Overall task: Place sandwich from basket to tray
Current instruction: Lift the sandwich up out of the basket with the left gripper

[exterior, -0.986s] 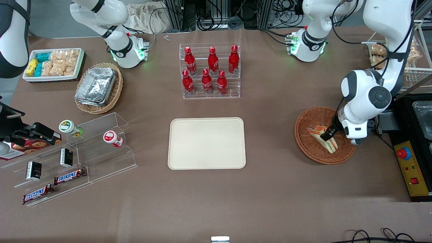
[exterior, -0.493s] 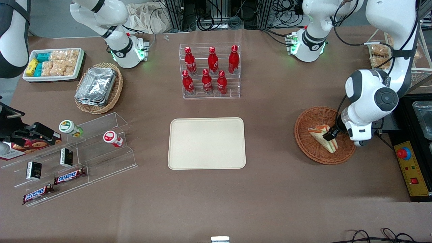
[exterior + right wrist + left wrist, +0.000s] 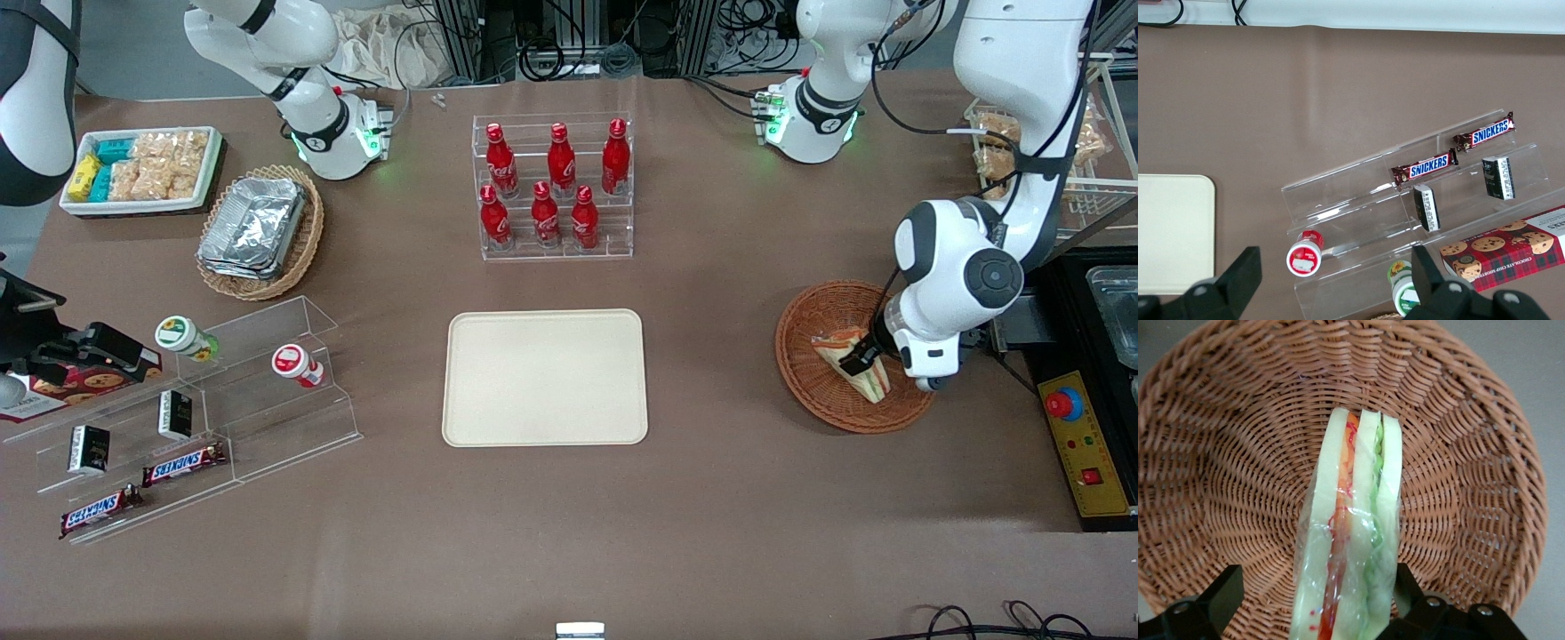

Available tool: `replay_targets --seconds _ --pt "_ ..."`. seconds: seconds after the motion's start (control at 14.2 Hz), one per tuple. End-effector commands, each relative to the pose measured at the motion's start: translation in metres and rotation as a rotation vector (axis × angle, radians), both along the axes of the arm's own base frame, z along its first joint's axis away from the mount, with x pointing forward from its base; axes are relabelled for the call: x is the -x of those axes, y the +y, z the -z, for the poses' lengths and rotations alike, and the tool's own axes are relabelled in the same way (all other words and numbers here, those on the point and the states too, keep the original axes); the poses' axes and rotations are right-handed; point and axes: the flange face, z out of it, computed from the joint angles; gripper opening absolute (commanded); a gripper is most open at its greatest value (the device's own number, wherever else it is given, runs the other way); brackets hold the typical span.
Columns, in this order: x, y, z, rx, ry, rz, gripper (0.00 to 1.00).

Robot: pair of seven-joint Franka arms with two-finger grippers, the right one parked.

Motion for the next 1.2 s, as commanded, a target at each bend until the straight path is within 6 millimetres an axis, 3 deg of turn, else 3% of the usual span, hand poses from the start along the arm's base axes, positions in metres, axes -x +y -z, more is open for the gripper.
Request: replay_targets --seconds 0.0,0.07,0.49,0.7,0.92,1.13 --pt "-0.001 -0.002 0.002 -0.006 -0.019 -0.01 0.33" --pt "-0.001 -0.002 0.001 -0.006 -0.019 0.003 0.0" --pt "-0.006 -0.005 -0.008 -0.006 -0.033 -0.003 0.0" --pt "-0.027 -0.009 -0.08 -0.012 0.002 0.012 0.0" --pt "-0.057 -0.009 -0.171 -0.015 0.059 0.022 0.0" --pt "-0.069 -0.014 -0.26 0.015 0.056 0.144 0.0"
